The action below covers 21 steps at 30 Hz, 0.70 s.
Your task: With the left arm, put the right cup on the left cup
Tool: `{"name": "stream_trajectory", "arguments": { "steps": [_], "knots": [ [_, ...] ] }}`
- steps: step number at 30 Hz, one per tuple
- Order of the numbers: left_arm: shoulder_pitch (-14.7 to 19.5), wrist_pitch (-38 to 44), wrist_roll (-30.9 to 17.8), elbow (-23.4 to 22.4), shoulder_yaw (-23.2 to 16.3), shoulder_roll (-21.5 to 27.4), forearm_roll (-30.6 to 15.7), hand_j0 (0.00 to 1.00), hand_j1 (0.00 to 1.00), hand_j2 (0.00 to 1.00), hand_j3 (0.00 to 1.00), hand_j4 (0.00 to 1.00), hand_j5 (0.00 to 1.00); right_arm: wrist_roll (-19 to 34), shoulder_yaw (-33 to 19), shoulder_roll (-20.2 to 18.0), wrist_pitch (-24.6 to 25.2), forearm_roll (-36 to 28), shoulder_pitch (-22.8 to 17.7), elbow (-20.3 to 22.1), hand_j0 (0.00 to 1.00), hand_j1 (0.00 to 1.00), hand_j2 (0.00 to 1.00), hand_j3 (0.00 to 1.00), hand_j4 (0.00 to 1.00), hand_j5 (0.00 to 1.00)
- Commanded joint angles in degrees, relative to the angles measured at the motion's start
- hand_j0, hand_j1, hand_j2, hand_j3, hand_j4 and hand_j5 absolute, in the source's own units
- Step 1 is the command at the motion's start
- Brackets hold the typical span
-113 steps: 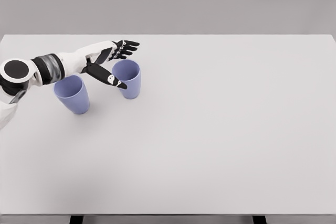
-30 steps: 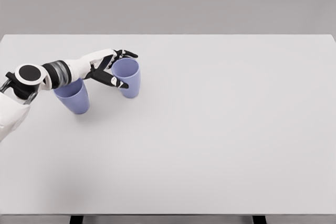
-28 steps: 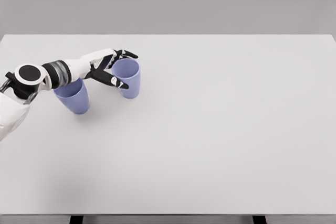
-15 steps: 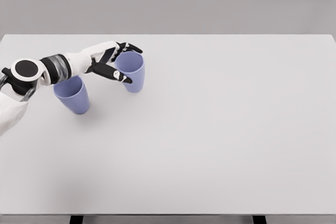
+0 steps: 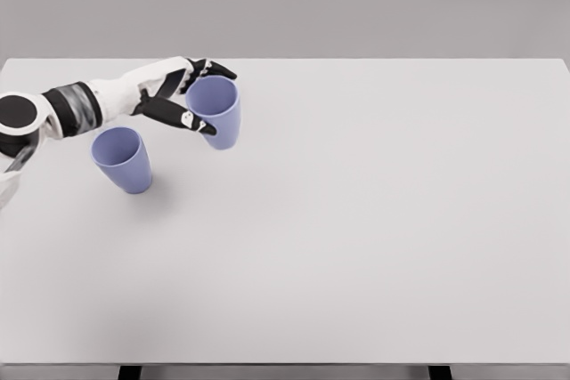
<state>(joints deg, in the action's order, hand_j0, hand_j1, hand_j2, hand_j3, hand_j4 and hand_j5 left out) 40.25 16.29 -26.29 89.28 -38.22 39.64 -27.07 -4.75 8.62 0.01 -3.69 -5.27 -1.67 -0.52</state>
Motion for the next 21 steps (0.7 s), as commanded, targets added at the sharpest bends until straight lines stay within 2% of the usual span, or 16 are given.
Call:
{"name": "stream_trajectory", "arguments": {
  "steps": [1,15,21],
  "knots": [
    [0.00,-0.03,0.01,1.07,0.16,0.79,-1.23,0.76,0.76,0.76,0.76,0.76,0.76,0.01,0.00,-0.01,0.00,-0.01,0.00,-0.01,1.00,1.00,1.00,1.00,1.00,1.00],
    [-0.44,-0.47,-0.17,5.82,0.16,6.32,-5.54,0.76,0.76,0.76,0.76,0.76,0.76,0.01,0.00,-0.01,0.00,-0.01,0.00,-0.01,1.00,1.00,1.00,1.00,1.00,1.00],
    [-0.44,-0.56,-0.26,7.22,0.25,7.20,-6.68,0.76,0.76,0.76,0.76,0.76,0.76,0.01,0.00,-0.01,0.00,-0.01,0.00,-0.01,1.00,1.00,1.00,1.00,1.00,1.00]
  ]
}}
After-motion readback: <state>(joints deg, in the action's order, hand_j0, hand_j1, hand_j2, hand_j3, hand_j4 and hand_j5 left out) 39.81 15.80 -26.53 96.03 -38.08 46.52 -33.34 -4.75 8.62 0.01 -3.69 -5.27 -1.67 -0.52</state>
